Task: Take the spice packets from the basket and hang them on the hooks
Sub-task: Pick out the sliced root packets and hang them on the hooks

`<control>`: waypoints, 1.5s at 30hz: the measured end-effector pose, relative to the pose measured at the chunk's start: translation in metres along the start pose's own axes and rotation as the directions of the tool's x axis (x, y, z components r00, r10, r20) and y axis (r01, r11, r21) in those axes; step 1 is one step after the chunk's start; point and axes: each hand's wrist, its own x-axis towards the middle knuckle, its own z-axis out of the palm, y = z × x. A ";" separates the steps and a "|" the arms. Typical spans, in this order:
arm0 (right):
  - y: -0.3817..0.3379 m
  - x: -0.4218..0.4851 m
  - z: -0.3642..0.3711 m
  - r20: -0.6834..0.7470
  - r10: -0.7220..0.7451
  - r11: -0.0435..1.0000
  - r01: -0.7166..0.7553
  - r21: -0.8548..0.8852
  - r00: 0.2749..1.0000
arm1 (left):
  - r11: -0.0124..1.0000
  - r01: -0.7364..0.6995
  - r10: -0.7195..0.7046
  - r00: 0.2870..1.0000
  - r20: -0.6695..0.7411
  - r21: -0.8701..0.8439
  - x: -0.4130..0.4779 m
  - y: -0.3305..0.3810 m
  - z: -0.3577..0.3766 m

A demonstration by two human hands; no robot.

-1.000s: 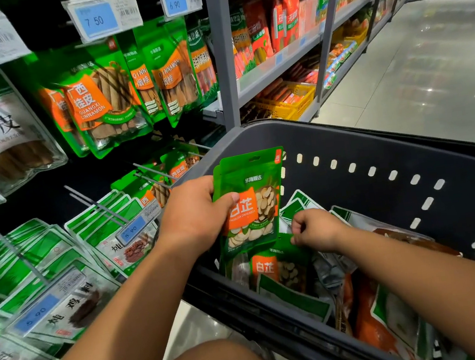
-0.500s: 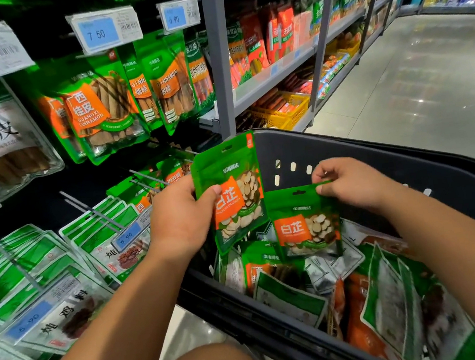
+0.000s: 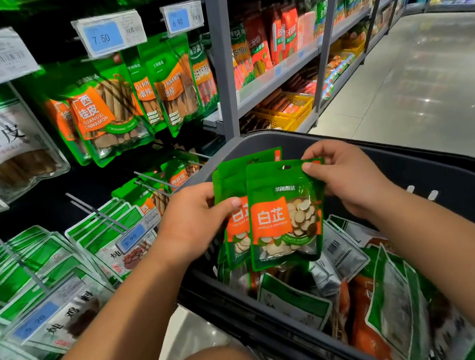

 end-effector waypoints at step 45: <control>0.009 -0.016 0.054 0.245 0.055 0.885 -0.161 0.437 0.968 | 0.950 0.121 -0.094 0.990 0.106 -0.287 -0.002 0.009 -0.002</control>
